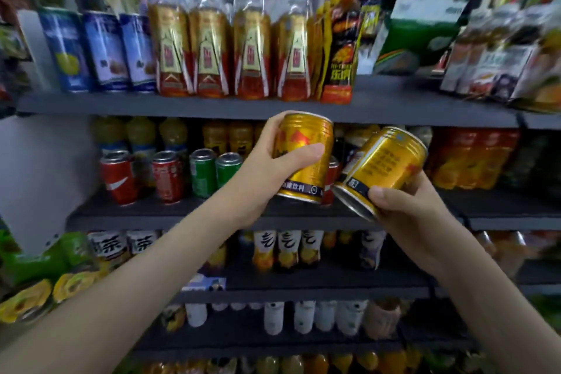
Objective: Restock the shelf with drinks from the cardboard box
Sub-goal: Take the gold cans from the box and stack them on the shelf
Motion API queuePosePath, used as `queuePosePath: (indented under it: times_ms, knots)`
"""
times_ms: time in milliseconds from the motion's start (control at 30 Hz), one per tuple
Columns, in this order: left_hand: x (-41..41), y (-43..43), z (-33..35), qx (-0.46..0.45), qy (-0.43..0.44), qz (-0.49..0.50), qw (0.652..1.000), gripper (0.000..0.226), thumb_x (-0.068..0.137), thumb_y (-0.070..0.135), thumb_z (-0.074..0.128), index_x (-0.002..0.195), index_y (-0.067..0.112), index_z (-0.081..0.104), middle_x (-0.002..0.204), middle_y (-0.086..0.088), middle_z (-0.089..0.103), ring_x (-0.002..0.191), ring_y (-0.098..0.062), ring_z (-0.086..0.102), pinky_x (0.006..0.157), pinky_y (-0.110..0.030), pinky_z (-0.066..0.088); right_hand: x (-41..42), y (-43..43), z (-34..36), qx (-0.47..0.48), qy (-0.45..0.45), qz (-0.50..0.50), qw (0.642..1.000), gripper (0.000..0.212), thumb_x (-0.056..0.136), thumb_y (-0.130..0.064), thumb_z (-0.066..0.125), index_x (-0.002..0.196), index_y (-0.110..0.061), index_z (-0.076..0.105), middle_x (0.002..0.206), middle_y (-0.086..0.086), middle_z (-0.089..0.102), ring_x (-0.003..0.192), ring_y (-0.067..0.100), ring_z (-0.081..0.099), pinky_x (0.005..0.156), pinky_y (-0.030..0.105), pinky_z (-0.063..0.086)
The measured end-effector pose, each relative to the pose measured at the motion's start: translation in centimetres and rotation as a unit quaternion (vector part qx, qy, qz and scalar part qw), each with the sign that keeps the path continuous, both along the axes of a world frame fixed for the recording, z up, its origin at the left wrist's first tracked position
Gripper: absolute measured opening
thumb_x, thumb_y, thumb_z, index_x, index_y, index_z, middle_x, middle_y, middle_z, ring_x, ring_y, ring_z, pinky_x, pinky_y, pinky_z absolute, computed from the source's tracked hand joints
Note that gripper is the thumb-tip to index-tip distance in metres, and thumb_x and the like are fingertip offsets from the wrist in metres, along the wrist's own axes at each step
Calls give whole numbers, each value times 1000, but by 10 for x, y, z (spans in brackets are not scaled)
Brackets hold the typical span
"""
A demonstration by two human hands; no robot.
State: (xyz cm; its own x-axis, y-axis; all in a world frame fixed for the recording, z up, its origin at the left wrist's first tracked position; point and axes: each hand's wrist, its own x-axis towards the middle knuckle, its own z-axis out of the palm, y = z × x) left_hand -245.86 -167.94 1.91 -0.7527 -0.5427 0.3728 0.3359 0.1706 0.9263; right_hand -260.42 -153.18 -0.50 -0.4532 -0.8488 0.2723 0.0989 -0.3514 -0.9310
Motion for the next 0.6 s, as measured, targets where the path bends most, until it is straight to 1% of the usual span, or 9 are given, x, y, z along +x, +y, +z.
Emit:
queuePosePath:
  times_ms: [100, 167, 200, 267, 333, 367, 433, 500, 600]
  knots:
    - [-9, -13, 16, -35, 27, 8, 999, 61, 69, 32, 71, 124, 33, 45, 110, 1, 61, 90, -11, 66, 73, -24, 53, -14, -17, 30, -11, 36, -1, 999, 115, 28, -34, 97, 128, -3, 49, 102, 12, 70, 90, 26, 70, 69, 31, 56]
    - [-12, -24, 25, -49, 46, 20, 998, 64, 70, 31, 70, 127, 31, 43, 110, 1, 60, 88, -8, 66, 71, -20, 52, -23, -31, 48, -16, 63, -1, 998, 110, 30, -32, 97, 126, -3, 51, 99, 12, 69, 80, 23, 70, 59, 27, 55]
    - [-14, -31, 29, -54, 54, 24, 997, 65, 71, 31, 70, 129, 31, 42, 110, 2, 60, 88, -6, 66, 70, -18, 51, -28, -37, 57, -18, 75, -6, 997, 108, 28, -32, 98, 123, -5, 52, 96, 11, 70, 78, 22, 70, 58, 26, 55]
    - [-16, -44, 36, -63, 63, 26, 996, 65, 73, 31, 71, 131, 32, 41, 112, 2, 60, 89, -6, 65, 70, -18, 51, -39, -47, 70, -20, 103, -29, 994, 107, 23, -34, 98, 118, -13, 54, 94, 5, 72, 83, 21, 71, 64, 26, 56]
    - [-18, -56, 42, -70, 70, 29, 995, 64, 75, 32, 73, 130, 34, 41, 116, 0, 58, 91, -8, 65, 72, -20, 52, -54, -55, 82, -16, 130, -57, 990, 110, 22, -30, 98, 121, -17, 52, 97, 1, 73, 89, 20, 71, 67, 26, 56]
    - [-20, -60, 44, -71, 74, 35, 994, 64, 75, 34, 72, 130, 35, 41, 117, -1, 58, 92, -9, 65, 72, -21, 52, -63, -58, 87, -7, 139, -71, 988, 109, 26, -23, 97, 125, -18, 50, 99, 1, 73, 90, 19, 71, 67, 25, 56]
    - [-25, -67, 47, -73, 86, 48, 993, 65, 72, 35, 69, 131, 35, 41, 117, -1, 59, 95, -11, 65, 75, -23, 53, -81, -61, 99, 14, 151, -91, 984, 100, 43, -8, 88, 132, -18, 44, 109, 2, 69, 93, 17, 71, 66, 24, 56]
    - [-32, -70, 48, -82, 93, 63, 990, 66, 71, 36, 69, 131, 34, 41, 118, 0, 59, 98, -13, 65, 77, -26, 53, -99, -65, 108, 26, 165, -108, 980, 102, 48, 2, 86, 135, -19, 40, 119, 5, 64, 101, 19, 68, 73, 27, 55]
    - [-43, -72, 49, -93, 99, 85, 987, 63, 75, 36, 71, 130, 35, 41, 120, 0, 58, 101, -14, 64, 81, -30, 54, -130, -74, 117, 33, 182, -139, 973, 97, 50, -5, 81, 135, -19, 37, 123, 5, 59, 108, 22, 63, 84, 35, 52]
